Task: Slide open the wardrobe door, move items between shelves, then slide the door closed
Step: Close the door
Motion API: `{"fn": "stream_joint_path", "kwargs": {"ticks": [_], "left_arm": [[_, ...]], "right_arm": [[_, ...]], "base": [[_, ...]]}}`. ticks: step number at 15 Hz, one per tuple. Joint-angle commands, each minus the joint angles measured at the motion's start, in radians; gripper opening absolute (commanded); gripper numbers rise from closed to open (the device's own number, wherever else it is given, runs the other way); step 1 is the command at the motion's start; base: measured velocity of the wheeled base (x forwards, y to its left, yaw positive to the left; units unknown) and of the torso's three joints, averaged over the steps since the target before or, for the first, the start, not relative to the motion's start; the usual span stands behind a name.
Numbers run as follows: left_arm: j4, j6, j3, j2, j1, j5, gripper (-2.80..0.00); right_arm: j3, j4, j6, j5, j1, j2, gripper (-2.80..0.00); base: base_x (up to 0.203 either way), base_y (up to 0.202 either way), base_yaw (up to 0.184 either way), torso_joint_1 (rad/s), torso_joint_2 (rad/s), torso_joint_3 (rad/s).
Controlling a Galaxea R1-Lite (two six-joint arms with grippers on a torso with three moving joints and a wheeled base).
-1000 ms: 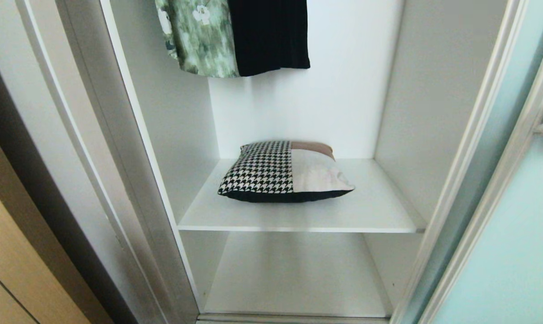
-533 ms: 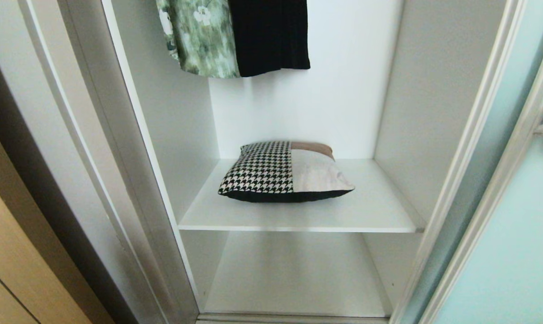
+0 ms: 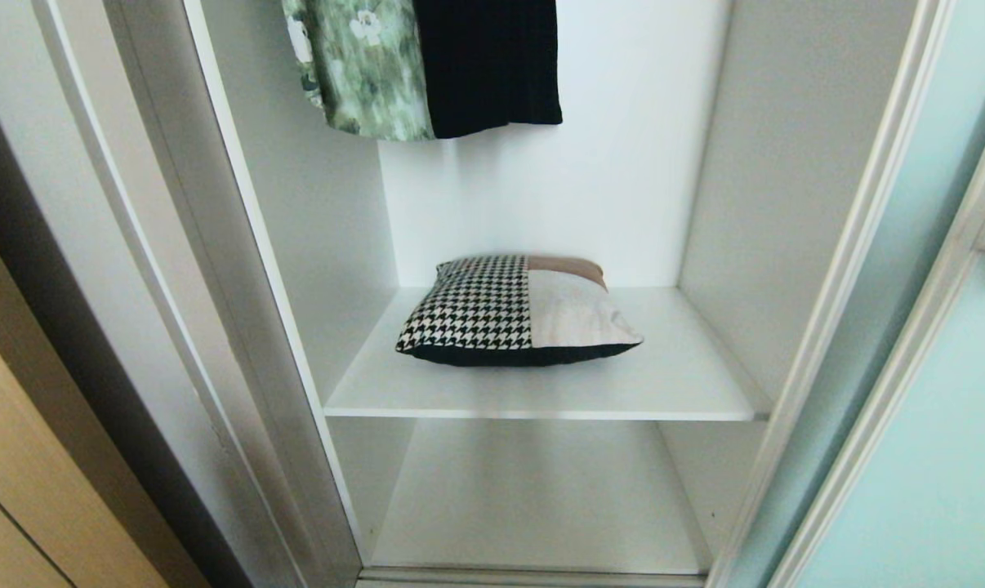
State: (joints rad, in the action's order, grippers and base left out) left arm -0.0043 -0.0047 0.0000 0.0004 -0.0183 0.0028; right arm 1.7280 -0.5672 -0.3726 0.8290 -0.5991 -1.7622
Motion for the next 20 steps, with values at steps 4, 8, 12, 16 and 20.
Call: {"fn": "stream_joint_path", "kwargs": {"ticks": [4,8,12,16,20], "left_arm": [[-0.001,0.0,0.0,0.003,0.0,0.0,-2.8],[0.0,0.0,0.0,0.001,0.0,0.0,-2.8],[0.0,0.0,0.0,0.001,-0.002,0.0,-2.8],[0.0,0.0,0.0,0.001,0.0,0.0,-2.8],[0.0,0.0,0.0,0.002,0.0,0.0,-2.8]], "right_arm": [[-0.063,-0.003,0.006,0.038,-0.051,0.069,-2.8],[-0.048,0.003,0.006,0.038,-0.078,0.045,-2.8],[-0.014,0.022,0.002,0.03,-0.063,-0.009,-2.8],[0.021,0.023,-0.005,0.025,-0.039,-0.046,-2.8],[0.041,0.023,-0.008,0.017,-0.025,-0.072,-2.8]], "base": [[0.0,0.0,0.0,0.0,0.0,0.0],[0.0,0.0,0.0,0.0,0.0,0.0],[0.0,0.0,0.0,0.0,0.0,0.0],[0.0,0.0,0.0,0.0,0.0,0.0],[0.0,0.0,0.0,0.0,0.0,0.0]]}}
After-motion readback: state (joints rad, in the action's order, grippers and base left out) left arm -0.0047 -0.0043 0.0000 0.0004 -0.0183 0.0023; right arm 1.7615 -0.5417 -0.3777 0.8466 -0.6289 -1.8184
